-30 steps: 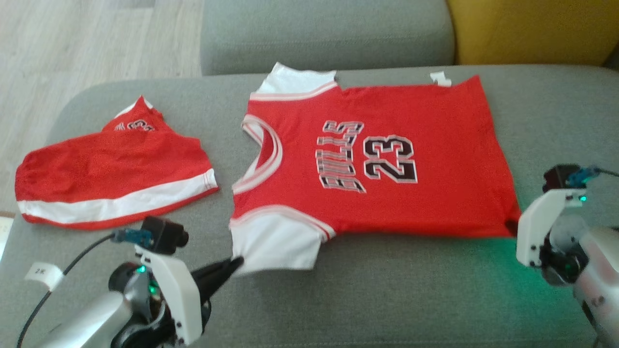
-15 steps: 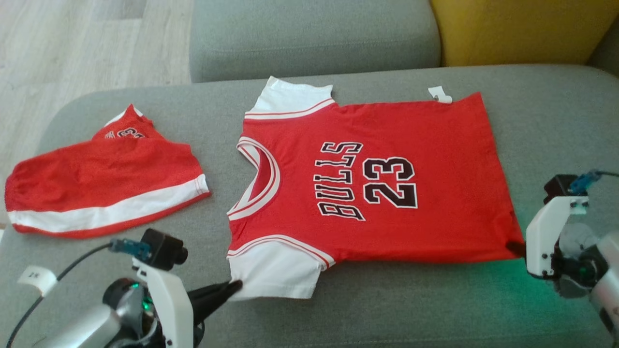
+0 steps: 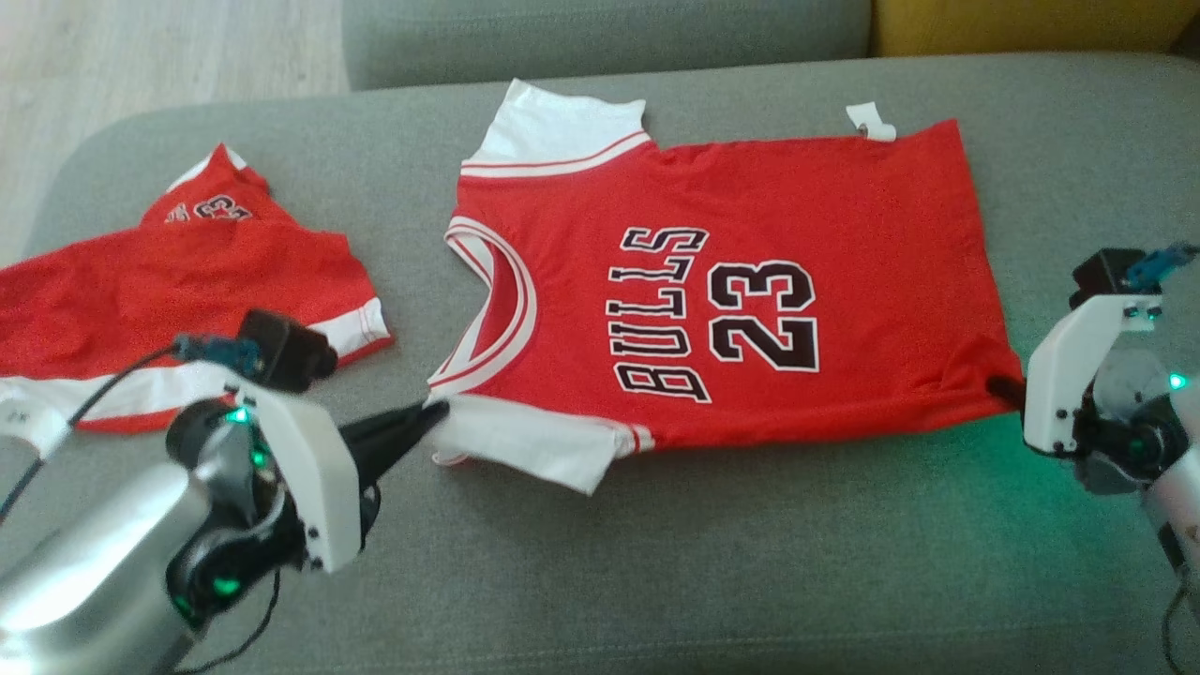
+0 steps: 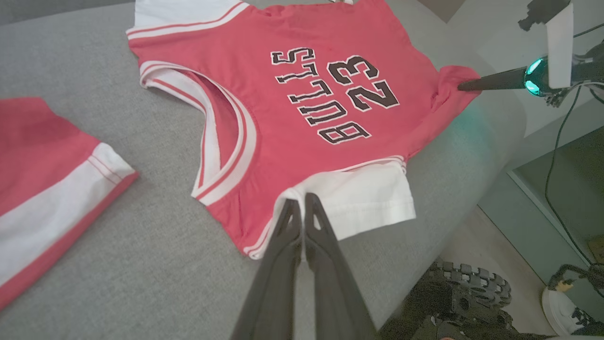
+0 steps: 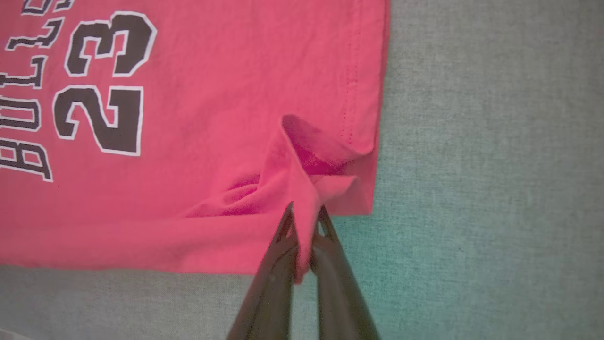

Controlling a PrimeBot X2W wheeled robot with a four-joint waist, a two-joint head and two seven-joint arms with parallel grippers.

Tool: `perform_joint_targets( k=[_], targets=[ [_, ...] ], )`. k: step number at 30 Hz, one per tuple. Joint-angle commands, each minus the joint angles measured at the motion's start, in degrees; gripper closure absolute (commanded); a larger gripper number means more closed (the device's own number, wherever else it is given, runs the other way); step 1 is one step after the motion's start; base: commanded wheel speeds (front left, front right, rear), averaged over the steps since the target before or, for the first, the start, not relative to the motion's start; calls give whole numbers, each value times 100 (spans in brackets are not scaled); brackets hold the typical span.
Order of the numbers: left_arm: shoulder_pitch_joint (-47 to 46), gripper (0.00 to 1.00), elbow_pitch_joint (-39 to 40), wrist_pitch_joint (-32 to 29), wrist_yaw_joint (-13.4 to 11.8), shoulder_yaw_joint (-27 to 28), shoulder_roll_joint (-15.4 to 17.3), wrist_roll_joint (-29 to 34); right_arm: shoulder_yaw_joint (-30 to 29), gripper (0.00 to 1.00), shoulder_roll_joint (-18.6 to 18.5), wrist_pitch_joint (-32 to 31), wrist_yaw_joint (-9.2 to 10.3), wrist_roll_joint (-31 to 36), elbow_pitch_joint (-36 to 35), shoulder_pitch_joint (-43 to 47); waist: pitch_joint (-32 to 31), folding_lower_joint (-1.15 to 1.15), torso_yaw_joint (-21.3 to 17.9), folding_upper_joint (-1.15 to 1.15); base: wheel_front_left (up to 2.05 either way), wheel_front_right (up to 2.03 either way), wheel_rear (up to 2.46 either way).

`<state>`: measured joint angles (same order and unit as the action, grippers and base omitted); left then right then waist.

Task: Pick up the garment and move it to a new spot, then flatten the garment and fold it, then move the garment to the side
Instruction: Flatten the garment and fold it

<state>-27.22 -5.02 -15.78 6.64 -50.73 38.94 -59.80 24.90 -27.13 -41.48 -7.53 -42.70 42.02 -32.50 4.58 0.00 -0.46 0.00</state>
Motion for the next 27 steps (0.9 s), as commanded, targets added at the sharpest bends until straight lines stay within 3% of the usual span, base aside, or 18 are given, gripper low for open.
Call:
perform_joint_targets(
  k=[1, 21, 22, 23, 25, 27],
  targets=[
    [-473, 100, 69, 55, 33, 354, 128, 55, -54, 100, -25, -11, 4, 81, -121, -203, 98, 0, -4, 0, 0, 0, 0],
    [-2271, 100, -1012, 436, 83, -307, -140, 319, -744, 100, 685, 114, 4, 990, 493, -1199, 912, 0, -140, 0, 0, 0, 0],
    [-2339, 100, -1071, 469, 84, -365, -141, 315, -759, 64, 703, 216, 4, 1049, 491, -1246, 936, 0, -153, 0, 0, 0, 0],
    [-2411, 100, -1157, 526, 84, -404, -142, 343, -792, 0, 723, 340, 4, 1103, 502, -1291, 957, 0, -165, 0, 0, 0, 0],
    [-2542, 0, -1381, 714, 84, -443, -178, 439, -859, 0, 796, 642, 4, 1173, 492, -1389, 995, 0, -189, 0, 0, 0, 0],
    [-2649, 0, -1651, 954, 81, -410, -257, 510, -978, 0, 843, 1192, 4, 1272, 451, -1508, 1033, 0, -206, 0, 0, 0, 0]
  ],
)
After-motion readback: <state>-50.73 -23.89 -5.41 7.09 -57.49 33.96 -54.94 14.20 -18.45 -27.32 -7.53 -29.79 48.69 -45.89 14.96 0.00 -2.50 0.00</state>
